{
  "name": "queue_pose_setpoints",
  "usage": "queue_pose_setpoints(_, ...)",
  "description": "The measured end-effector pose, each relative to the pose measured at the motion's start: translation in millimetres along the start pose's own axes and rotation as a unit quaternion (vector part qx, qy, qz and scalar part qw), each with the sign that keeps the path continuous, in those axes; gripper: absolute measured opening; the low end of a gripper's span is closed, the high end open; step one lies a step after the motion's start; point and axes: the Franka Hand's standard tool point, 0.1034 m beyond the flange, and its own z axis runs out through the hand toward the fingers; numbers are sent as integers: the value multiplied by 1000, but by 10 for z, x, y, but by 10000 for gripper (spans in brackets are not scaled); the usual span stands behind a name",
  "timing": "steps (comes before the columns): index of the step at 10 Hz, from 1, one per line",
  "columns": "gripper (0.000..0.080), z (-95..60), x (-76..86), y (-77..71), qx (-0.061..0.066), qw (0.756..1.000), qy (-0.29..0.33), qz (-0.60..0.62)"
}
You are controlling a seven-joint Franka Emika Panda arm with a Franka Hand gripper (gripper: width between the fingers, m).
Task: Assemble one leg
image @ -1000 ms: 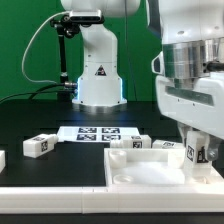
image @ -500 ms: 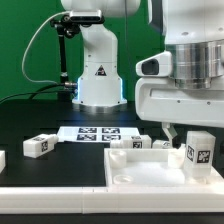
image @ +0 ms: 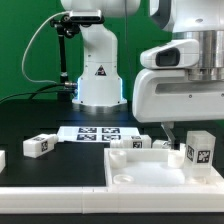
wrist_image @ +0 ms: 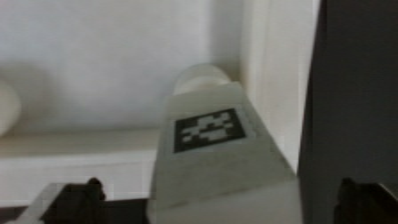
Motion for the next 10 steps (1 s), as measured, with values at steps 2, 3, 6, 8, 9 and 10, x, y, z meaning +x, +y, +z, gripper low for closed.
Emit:
queue_pose_setpoints(2,390,2,-2,-8,1,997,0,78)
queue_pose_setpoints(3,285,3,-1,3,1,994,0,107)
queue_pose_setpoints(6,285,11,-3,31,0,962,7,271)
queue_pose_setpoints(8,285,24,-18,82,13,898,4,441)
queue_pose_setpoints(9,285,24,-43,100,23,842,7,538)
queue_pose_setpoints(10,286,26,-64,105,30,780,5,625)
